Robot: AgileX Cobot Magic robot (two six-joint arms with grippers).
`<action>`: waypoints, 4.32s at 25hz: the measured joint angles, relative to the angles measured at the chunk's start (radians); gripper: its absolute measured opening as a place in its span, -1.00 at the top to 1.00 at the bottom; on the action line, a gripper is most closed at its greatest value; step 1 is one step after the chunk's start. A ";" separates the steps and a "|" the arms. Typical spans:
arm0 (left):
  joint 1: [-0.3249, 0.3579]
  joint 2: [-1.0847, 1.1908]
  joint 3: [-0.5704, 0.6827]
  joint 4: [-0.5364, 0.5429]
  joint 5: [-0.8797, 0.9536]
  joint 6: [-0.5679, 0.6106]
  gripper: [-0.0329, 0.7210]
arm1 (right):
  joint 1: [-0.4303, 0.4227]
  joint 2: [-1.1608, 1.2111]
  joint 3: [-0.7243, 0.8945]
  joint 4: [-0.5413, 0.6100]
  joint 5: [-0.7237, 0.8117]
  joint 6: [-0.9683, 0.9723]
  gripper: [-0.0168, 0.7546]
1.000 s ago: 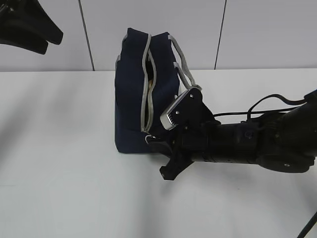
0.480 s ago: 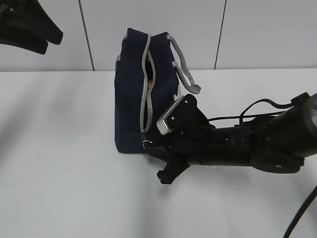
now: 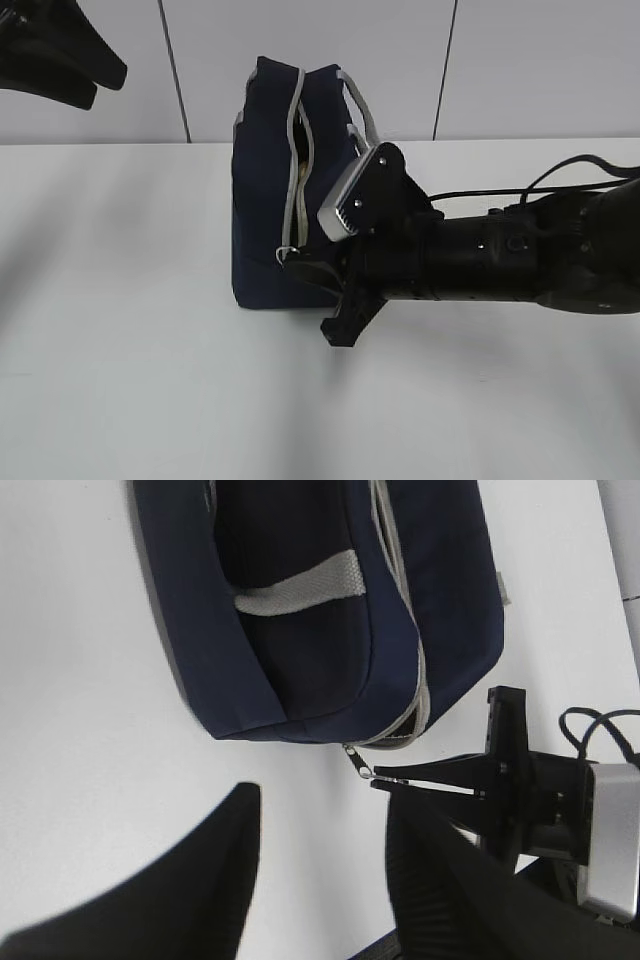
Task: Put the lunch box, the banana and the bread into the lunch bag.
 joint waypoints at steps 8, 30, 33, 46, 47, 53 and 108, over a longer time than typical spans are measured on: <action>0.000 0.000 0.000 0.000 0.000 0.000 0.10 | 0.000 -0.070 -0.041 -0.119 0.022 0.086 1.00; 0.000 0.000 0.055 -0.043 -0.050 0.136 0.10 | -0.139 -0.088 -0.342 -0.696 -0.210 0.766 1.00; 0.000 0.000 0.095 -0.104 -0.069 0.198 0.10 | -0.139 -0.088 -0.359 -0.716 -0.229 0.792 1.00; 0.000 0.001 0.167 -0.257 -0.128 0.414 0.10 | -0.139 -0.092 -0.395 -0.873 -0.337 1.041 1.00; 0.000 0.001 0.167 -0.263 -0.129 0.423 0.10 | -0.139 -0.098 -0.395 -0.885 -0.348 1.062 1.00; 0.000 0.001 0.167 -0.298 -0.130 0.447 0.10 | -0.139 -0.145 -0.395 -0.902 -0.340 1.127 1.00; -0.069 0.189 0.167 -0.409 -0.127 0.789 0.02 | -0.139 -0.128 -0.474 -0.734 -0.113 0.939 1.00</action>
